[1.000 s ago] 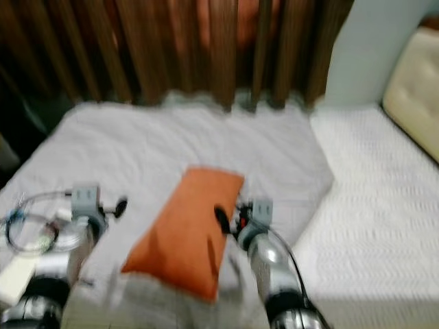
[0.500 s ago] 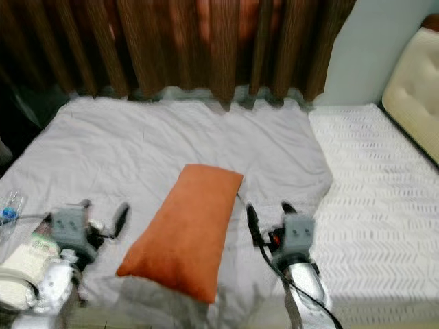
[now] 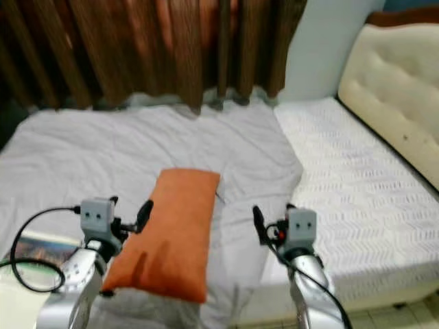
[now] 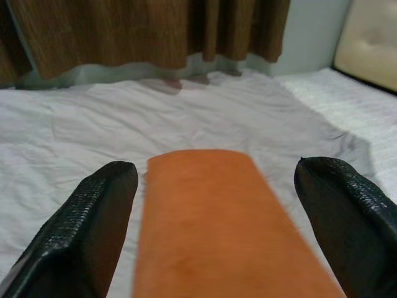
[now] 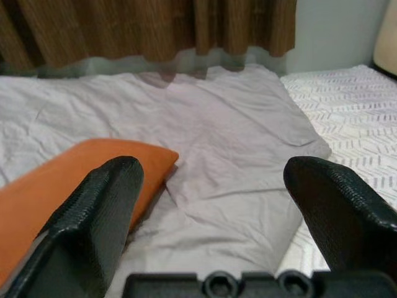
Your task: Clean up the room
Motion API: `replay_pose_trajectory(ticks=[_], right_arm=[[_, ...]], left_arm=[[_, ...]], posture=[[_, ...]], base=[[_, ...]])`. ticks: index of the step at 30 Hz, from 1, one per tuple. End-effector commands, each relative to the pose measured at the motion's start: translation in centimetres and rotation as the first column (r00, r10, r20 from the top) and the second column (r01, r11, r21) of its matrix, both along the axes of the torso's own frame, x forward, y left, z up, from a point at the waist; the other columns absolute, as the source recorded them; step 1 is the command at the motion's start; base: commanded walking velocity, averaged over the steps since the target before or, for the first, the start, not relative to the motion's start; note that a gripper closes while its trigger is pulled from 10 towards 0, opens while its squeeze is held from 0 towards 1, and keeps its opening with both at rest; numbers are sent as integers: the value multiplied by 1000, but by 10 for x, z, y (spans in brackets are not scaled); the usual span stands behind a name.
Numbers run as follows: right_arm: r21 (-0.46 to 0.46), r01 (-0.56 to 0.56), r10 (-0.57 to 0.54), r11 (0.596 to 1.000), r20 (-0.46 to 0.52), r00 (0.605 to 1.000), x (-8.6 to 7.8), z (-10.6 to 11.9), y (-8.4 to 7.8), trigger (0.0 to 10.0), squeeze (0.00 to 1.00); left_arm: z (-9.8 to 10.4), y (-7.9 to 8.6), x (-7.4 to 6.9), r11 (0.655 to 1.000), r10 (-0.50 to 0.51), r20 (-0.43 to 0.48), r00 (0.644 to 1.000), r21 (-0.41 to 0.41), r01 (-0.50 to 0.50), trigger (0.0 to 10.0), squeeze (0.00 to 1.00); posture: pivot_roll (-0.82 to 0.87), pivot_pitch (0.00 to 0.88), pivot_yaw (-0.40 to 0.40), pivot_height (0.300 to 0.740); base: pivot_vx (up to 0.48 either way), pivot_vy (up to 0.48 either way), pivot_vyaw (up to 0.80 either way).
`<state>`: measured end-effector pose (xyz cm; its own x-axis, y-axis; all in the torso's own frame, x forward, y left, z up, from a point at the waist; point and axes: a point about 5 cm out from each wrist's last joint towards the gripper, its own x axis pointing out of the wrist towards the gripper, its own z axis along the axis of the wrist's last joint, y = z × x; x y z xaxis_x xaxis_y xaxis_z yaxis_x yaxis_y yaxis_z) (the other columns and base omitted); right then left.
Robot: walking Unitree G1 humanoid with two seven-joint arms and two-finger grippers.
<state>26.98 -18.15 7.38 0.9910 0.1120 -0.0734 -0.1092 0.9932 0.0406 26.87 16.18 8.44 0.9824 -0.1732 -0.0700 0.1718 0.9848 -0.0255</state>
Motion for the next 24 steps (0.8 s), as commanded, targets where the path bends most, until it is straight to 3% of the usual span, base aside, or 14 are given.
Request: replay_pose_trajectory(ticks=[1,6,14,24], right_arm=[[20,-29,29,999,4,1000,5,2,11,10000,0],[29,-39,39,999,-9,999,9,0,11,10000,0],[38,-69,70,997,-33,997,11,-4,14,10000,0],[79,-93,100,992,-80,992,19,-10,17,10000,0]], left_arm=[[-2,4,2,999,16,-15,1000,28,-15,10000,0],[1,-5,4,1000,20,-2,1000,11,-20,10000,0],[-2,-3,8,998,46,-22,999,48,-45,10000,0],[-2,-7,15,998,55,-49,997,22,-54,10000,0]], posture=[[-10,0,20,740],[-10,0,20,740],[-7,0,19,740],[-7,0,25,740]], base=[[0,0,0],[0,0,0],[423,0,0],[436,0,0]])
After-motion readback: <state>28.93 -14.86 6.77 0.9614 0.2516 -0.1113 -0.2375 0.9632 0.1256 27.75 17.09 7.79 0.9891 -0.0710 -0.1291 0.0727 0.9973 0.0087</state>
